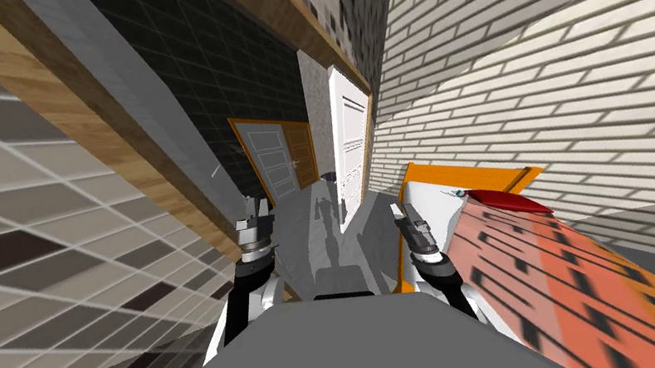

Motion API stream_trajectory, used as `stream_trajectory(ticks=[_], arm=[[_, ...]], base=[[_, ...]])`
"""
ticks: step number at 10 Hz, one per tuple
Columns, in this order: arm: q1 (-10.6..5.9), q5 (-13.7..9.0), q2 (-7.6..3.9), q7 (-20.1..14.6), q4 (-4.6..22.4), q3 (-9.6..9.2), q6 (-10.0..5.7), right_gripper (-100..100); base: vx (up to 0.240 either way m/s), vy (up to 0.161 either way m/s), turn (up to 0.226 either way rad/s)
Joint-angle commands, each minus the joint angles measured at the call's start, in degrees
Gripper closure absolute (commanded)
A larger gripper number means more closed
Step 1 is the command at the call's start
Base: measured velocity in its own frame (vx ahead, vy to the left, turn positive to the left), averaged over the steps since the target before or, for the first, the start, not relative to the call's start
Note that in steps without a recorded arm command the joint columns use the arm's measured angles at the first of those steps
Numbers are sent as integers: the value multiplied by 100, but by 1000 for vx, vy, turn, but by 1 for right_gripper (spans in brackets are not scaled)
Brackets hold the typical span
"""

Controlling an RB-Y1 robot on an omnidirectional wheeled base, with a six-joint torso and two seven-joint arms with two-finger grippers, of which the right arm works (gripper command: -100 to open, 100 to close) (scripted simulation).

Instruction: Push the door open

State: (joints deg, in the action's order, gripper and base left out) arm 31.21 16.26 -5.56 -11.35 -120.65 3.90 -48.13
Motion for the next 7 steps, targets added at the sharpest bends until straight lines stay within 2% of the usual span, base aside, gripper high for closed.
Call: stream_trajectory(ticks=[1,7], arm=[[45,173,-22,-215,110,99,-171,-100],[156,731,-67,-846,492,401,-677,-100]], base=[[200,36,27],[177,22,28]])
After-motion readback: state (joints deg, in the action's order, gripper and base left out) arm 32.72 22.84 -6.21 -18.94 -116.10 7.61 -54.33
